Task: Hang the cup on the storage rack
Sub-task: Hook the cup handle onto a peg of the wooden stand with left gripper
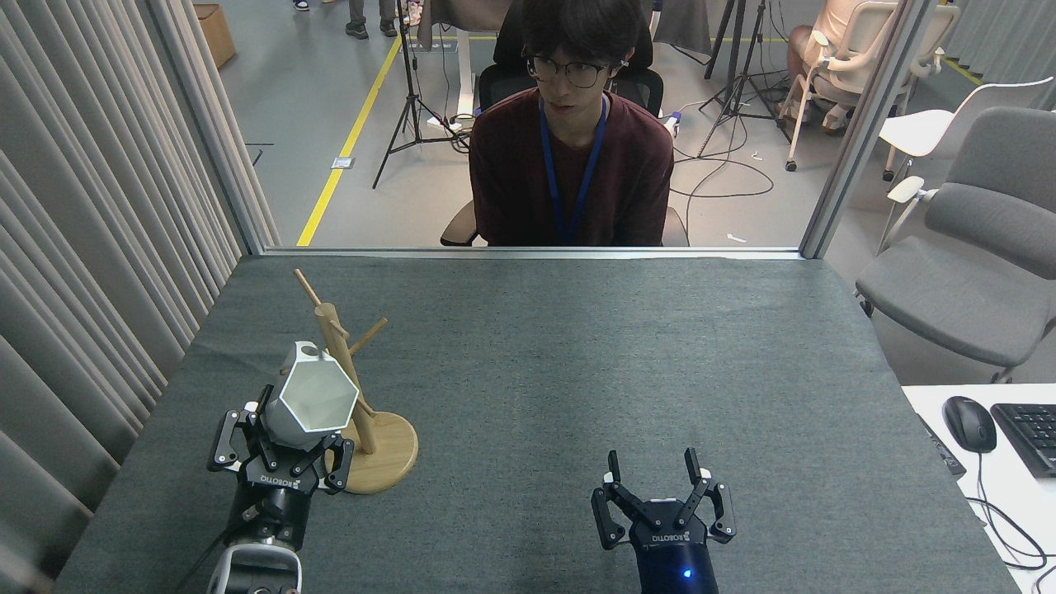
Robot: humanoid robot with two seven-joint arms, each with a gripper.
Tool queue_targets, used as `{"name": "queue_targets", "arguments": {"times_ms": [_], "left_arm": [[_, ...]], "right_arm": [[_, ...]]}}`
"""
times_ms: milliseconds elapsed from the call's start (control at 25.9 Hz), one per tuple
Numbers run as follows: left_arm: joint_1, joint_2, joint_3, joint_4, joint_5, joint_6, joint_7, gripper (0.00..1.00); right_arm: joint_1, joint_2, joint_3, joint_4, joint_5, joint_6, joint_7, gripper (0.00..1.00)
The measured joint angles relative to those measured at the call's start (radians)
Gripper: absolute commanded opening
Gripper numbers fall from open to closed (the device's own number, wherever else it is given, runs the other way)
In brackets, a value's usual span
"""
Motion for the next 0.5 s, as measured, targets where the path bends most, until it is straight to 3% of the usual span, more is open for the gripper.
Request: {"name": "queue_targets", "arguments": {"times_ms": [77, 116, 503], "left_arm": [[-0.002, -0.001, -0.001, 0.015, -0.001, 0.004, 0.000, 0.93], [-0.003, -0.002, -0.002, 0.021, 0.000, 0.008, 0.000, 0.99], [0.018, -0.019, -0.007, 0.041, 0.014, 0.010, 0.000, 0.99]], "right_arm": [[0.000, 0.000, 0.000, 0.000, 0.000, 0.000, -0.001, 0.98], [0.000, 0.000, 0.000, 0.000, 0.000, 0.000, -0.001, 0.98], [0.001, 0.000, -0.001, 0.000, -0.003, 0.000, -0.003, 0.98]]}}
